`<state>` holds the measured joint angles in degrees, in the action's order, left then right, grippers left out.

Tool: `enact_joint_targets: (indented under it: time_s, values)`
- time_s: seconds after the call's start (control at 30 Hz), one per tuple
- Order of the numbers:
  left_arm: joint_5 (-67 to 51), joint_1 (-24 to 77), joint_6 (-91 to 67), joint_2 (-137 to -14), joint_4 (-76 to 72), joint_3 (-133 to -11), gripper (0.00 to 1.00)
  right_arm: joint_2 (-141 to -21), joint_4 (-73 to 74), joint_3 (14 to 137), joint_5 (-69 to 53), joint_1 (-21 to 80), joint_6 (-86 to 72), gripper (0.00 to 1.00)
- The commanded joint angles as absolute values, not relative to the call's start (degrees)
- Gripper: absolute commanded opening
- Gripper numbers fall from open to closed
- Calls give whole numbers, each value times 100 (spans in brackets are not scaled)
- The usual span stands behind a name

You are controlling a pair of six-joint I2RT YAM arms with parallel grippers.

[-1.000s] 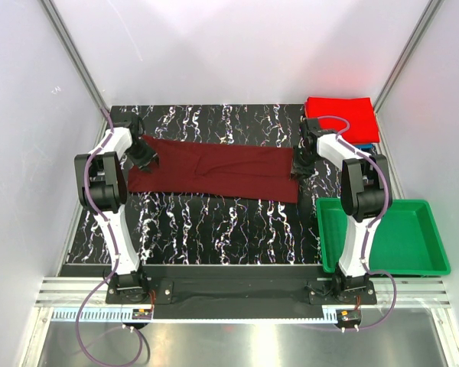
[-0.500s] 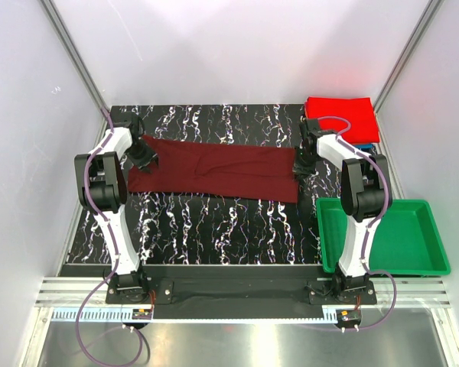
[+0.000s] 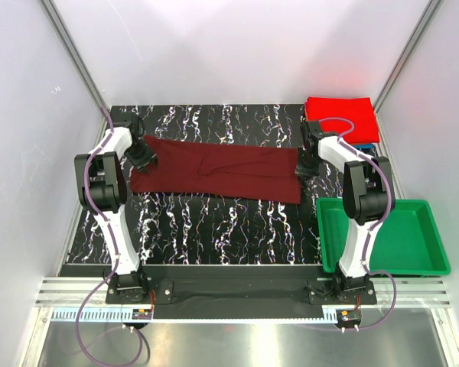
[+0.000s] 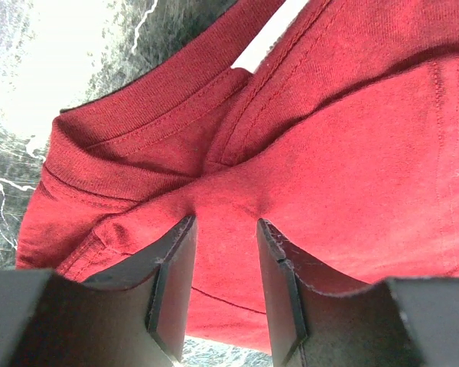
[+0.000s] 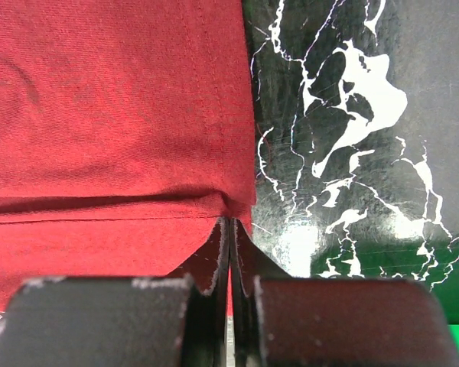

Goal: Fold and stack the t-shirts
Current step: Fold the tshirt

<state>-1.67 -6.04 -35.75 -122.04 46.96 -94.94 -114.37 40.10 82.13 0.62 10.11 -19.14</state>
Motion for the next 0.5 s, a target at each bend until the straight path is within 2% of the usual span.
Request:
enact_joint_targets:
  time_s: [0.0, 0.3, 0.47]
  values:
    - [-9, -615, -3428, -12260, 4711, -9782, 43, -11074, 3850, 8244, 237, 984, -1969, 0]
    - [360, -633, -3463, -12392, 4676, -9589, 43, -10995, 3797, 8016, 528, 941, -1986, 0]
    - [115, -633, -3349, -12463, 5202, -10369, 43, -11127, 3902, 8059, 492, 940, -2004, 0]
